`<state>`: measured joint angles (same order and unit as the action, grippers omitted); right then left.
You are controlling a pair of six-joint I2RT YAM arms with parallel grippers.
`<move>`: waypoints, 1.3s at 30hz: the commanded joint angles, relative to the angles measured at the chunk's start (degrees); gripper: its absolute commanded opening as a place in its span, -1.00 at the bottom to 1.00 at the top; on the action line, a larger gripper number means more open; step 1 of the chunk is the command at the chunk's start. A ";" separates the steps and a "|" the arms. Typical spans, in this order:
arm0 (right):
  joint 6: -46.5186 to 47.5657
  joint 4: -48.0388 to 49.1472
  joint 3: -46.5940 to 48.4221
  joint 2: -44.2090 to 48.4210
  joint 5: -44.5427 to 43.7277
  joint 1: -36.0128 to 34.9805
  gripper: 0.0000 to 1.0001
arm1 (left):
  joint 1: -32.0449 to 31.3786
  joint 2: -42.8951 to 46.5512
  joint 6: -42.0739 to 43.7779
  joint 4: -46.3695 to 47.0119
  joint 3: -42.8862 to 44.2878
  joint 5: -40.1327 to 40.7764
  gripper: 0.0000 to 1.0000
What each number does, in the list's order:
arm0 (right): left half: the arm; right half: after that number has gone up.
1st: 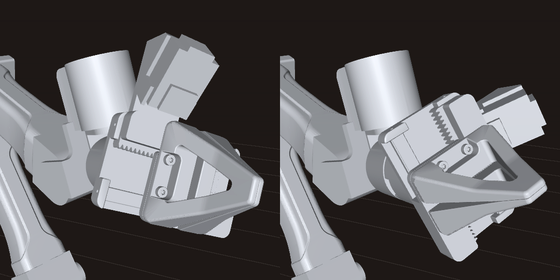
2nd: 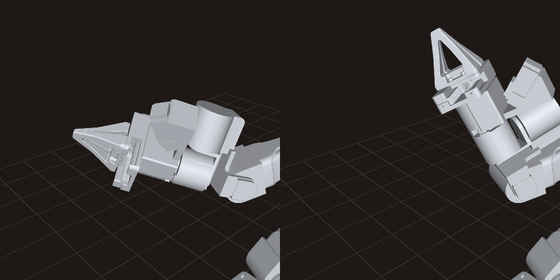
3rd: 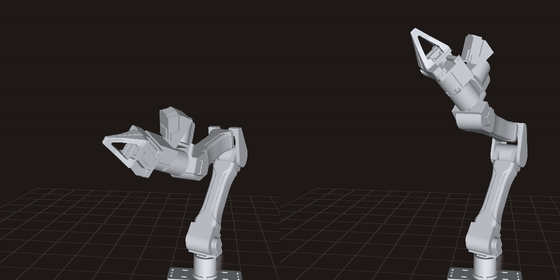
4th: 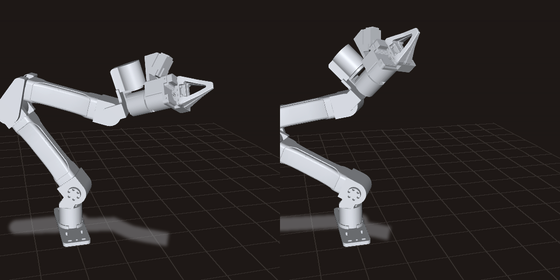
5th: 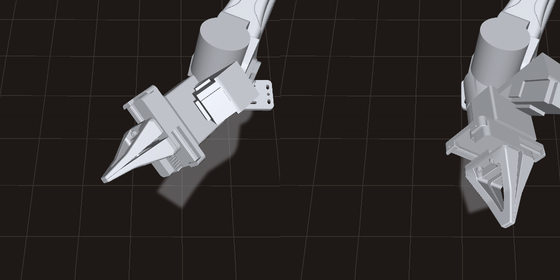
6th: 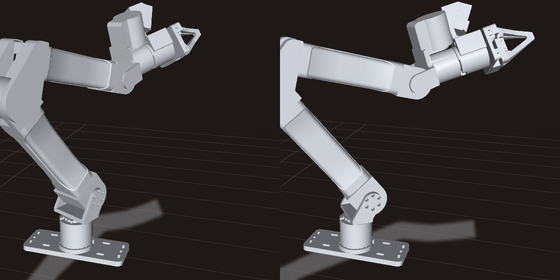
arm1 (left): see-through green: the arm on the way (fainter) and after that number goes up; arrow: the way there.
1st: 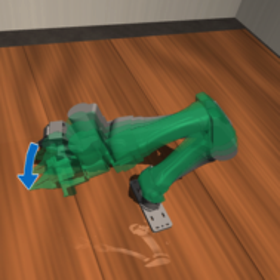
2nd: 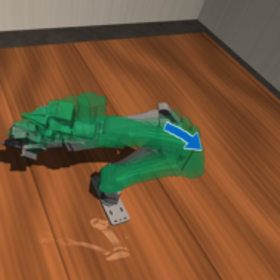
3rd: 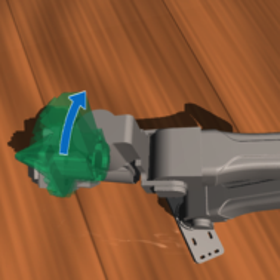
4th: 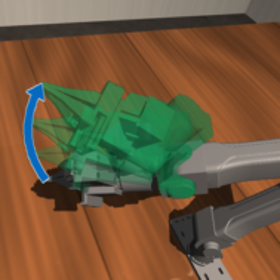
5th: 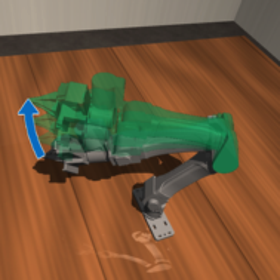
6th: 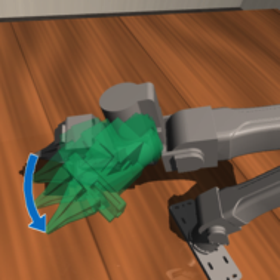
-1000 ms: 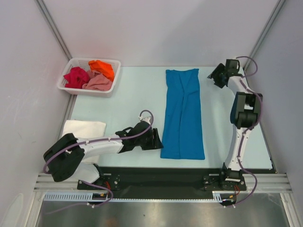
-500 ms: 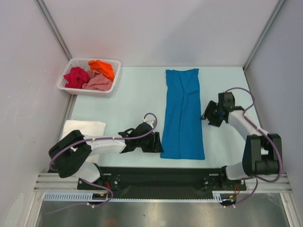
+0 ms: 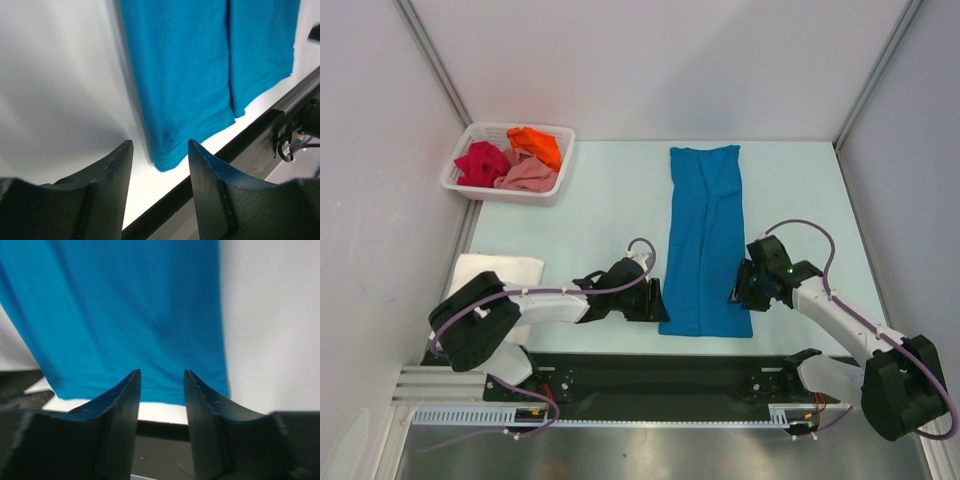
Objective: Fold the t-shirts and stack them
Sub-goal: Fold the tshirt
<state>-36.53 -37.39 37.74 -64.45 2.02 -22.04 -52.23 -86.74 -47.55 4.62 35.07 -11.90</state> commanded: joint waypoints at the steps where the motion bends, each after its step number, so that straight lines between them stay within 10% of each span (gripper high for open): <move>1: -5.03 4.16 -2.93 3.27 0.52 -3.53 -0.16 | 0.20 4.38 0.09 -3.29 -0.70 3.46 0.07; 22: -9.16 14.53 2.96 -12.54 -2.90 -25.24 -0.92 | 0.20 9.40 -1.49 -3.92 -2.46 5.75 -0.03; 39: -16.72 11.55 -8.20 -6.31 -7.47 -25.59 -1.00 | 0.20 4.92 -0.79 -1.46 -1.76 1.09 0.15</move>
<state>-50.89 -22.48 31.97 -72.40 -3.68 -47.27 -52.23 -80.77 -48.99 1.30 32.03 -9.02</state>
